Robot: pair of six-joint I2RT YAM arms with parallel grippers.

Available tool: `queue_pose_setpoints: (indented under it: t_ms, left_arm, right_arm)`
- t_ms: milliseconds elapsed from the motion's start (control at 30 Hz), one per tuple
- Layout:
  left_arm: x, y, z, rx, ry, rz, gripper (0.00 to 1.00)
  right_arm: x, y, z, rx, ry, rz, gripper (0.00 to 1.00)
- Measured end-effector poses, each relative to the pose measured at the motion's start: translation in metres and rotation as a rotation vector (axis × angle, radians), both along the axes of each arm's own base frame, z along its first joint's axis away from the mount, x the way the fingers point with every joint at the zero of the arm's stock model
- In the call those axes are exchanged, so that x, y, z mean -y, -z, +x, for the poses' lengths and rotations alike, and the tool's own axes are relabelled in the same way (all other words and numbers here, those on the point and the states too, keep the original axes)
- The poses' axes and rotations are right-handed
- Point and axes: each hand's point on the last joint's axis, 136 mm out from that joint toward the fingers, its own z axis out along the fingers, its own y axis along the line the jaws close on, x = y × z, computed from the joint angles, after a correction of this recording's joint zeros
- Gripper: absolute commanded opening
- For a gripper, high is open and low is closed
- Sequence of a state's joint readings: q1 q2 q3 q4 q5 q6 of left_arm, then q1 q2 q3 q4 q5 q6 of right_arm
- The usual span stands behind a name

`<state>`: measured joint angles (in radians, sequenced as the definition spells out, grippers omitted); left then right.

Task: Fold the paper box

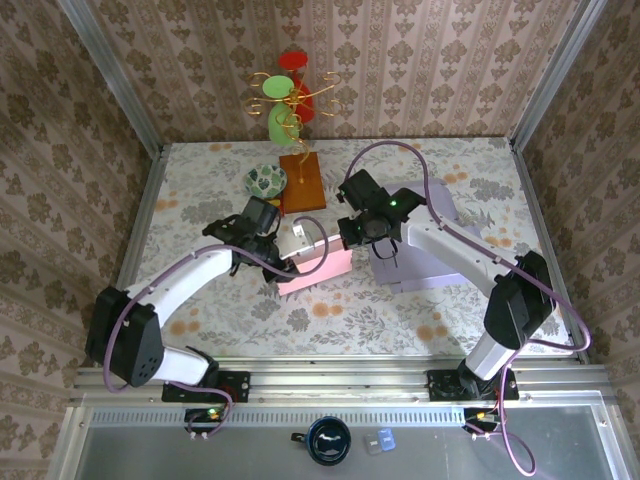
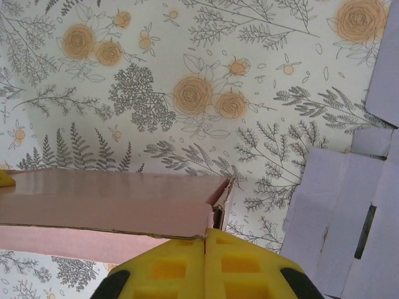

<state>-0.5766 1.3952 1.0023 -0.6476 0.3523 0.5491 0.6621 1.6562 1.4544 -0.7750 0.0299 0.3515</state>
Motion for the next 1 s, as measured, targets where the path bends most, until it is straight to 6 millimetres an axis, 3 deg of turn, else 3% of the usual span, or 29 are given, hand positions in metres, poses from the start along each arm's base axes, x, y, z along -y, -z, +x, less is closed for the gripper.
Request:
queue_pose_setpoints:
  t_ms: [400, 700, 1000]
  left_arm:
    - [0.002, 0.004, -0.001, -0.008, 0.0, 0.014, 0.37]
    - [0.002, 0.003, 0.0, -0.032, -0.046, 0.001, 0.48]
    - [-0.004, -0.027, 0.005, 0.048, -0.148, -0.103, 0.62]
  right_arm:
    - [0.003, 0.013, -0.002, 0.008, 0.003, -0.018, 0.0]
    - [0.006, 0.014, -0.005, 0.135, -0.001, 0.03, 0.0]
    - [0.005, 0.012, -0.004, 0.175, 0.033, 0.0, 0.0]
